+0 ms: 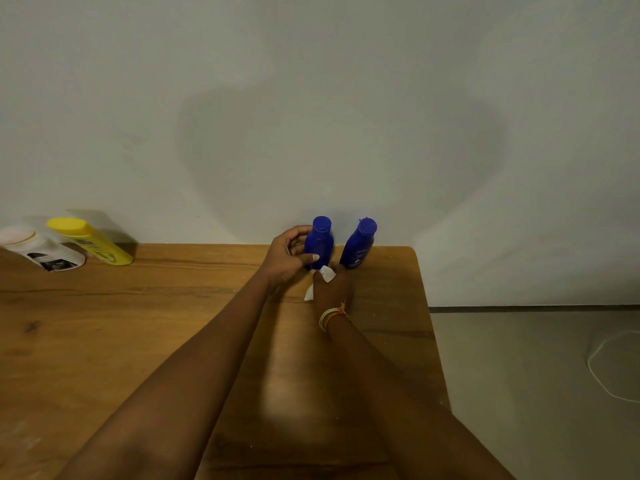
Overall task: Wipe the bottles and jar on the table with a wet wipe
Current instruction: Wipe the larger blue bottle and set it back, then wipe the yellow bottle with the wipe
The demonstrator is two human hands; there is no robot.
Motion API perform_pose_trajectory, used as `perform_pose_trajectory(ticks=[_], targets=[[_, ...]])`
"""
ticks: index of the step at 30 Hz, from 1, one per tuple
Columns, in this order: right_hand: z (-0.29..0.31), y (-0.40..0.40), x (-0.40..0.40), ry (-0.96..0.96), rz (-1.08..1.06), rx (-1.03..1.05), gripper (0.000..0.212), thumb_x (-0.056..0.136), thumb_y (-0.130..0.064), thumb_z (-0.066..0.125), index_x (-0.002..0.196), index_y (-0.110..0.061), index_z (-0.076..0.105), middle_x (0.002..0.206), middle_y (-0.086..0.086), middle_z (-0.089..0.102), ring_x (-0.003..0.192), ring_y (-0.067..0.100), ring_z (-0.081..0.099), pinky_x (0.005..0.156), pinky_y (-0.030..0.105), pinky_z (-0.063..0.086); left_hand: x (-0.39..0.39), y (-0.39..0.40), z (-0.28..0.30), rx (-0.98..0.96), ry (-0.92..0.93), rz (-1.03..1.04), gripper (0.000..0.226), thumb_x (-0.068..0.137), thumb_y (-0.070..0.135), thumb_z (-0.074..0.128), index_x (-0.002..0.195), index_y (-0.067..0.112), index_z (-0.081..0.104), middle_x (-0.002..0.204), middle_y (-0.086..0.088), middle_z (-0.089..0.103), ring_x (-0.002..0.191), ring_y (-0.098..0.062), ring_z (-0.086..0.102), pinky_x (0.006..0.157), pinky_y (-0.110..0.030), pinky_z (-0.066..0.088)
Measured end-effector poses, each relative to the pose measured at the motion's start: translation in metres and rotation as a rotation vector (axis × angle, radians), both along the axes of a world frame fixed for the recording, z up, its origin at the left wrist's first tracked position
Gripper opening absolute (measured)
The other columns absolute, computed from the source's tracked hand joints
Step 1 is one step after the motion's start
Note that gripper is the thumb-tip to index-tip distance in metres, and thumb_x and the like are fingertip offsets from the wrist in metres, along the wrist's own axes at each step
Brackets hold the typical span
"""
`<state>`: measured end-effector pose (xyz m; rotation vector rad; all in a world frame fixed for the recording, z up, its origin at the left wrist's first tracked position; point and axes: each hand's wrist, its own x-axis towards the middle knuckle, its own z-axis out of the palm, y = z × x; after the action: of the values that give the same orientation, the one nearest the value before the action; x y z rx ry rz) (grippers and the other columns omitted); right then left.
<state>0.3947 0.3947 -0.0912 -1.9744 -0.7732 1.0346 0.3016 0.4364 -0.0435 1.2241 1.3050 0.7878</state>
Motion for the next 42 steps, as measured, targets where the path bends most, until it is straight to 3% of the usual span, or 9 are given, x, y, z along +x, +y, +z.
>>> perform_pose_trajectory(ticks=[4,12,14,18,23,26,29,35,42], targets=[[0.0,-0.005,0.001,0.026,-0.032,0.018,0.037,0.088,-0.015,0.065,0.123,-0.006,0.057,0.123,0.011,0.061,0.113,0.024,0.058,0.086,0.021,0.039,0.002,-0.003,-0.001,-0.022,0.011,-0.012,0.06,0.076,-0.011,0.068,0.126,0.015,0.05,0.121,-0.002,0.059,0.108,-0.014,0.058,0.073,-0.013,0.051],[0.01,-0.022,0.007,0.085,0.0,-0.04,0.033,0.087,-0.019,0.067,0.115,-0.005,0.058,0.118,0.011,0.063,0.108,0.025,0.06,0.089,0.029,0.046,-0.005,-0.025,0.0,-0.106,0.109,0.062,0.075,0.075,-0.002,0.075,0.14,0.013,0.04,0.139,-0.009,0.049,0.128,-0.023,0.046,0.104,-0.039,0.044],[0.018,-0.031,0.007,0.146,0.004,-0.07,0.03,0.087,-0.021,0.066,0.111,-0.004,0.059,0.113,0.012,0.064,0.102,0.026,0.062,0.084,0.028,0.048,-0.01,-0.042,0.003,-0.149,0.124,0.171,0.062,0.081,0.001,0.07,0.136,0.013,0.044,0.132,-0.01,0.053,0.121,-0.023,0.051,0.101,-0.037,0.047],[0.042,-0.056,0.006,0.512,-0.065,-0.204,0.039,0.086,-0.011,0.053,0.123,0.002,0.054,0.126,0.023,0.058,0.096,0.029,0.061,0.093,0.044,0.051,-0.019,-0.087,0.011,-0.204,0.143,0.302,0.031,0.086,0.006,0.062,0.116,0.013,0.06,0.118,-0.007,0.062,0.109,-0.022,0.059,0.096,-0.042,0.051],[0.077,-0.098,-0.007,0.61,-0.125,-0.17,0.044,0.084,0.007,0.05,0.128,0.005,0.051,0.13,0.026,0.054,0.113,0.043,0.057,0.094,0.051,0.05,-0.037,-0.142,0.037,-0.256,0.108,0.251,0.032,0.089,0.015,0.063,0.12,0.009,0.061,0.12,-0.01,0.063,0.109,-0.025,0.06,0.097,-0.045,0.05],[0.093,-0.132,-0.02,0.738,-0.144,-0.093,0.039,0.088,0.01,0.048,0.127,0.007,0.05,0.128,0.029,0.054,0.114,0.044,0.055,0.098,0.057,0.045,-0.05,-0.173,0.054,-0.262,0.07,0.164,0.037,0.088,0.013,0.066,0.123,0.006,0.059,0.109,-0.012,0.067,0.094,-0.024,0.067,0.081,-0.042,0.058],[0.109,-0.165,-0.034,0.849,-0.112,-0.037,0.035,0.093,0.006,0.048,0.128,0.009,0.047,0.128,0.032,0.052,0.118,0.045,0.053,0.096,0.054,0.047,-0.067,-0.202,0.071,-0.229,0.041,0.114,0.036,0.087,0.01,0.068,0.121,0.005,0.059,0.095,-0.011,0.067,0.077,-0.02,0.067,0.063,-0.033,0.057],[0.134,-0.219,-0.06,0.84,-0.03,-0.037,0.037,0.092,-0.013,0.059,0.127,0.0,0.053,0.122,0.026,0.06,0.093,0.032,0.065,0.06,0.033,0.059,-0.104,-0.253,0.091,-0.207,-0.038,0.258,0.023,0.087,0.0,0.064,0.109,-0.005,0.065,0.088,-0.014,0.068,0.066,-0.017,0.063,0.059,-0.028,0.053],[0.157,-0.246,-0.106,0.825,0.189,-0.124,0.03,0.091,-0.027,0.059,0.117,-0.011,0.058,0.106,0.014,0.066,0.089,0.025,0.064,0.072,0.037,0.053,-0.147,-0.299,0.107,-0.164,-0.107,0.441,0.012,0.09,0.007,0.063,0.099,0.001,0.067,0.088,-0.012,0.068,0.068,-0.016,0.063,0.054,-0.023,0.053]])
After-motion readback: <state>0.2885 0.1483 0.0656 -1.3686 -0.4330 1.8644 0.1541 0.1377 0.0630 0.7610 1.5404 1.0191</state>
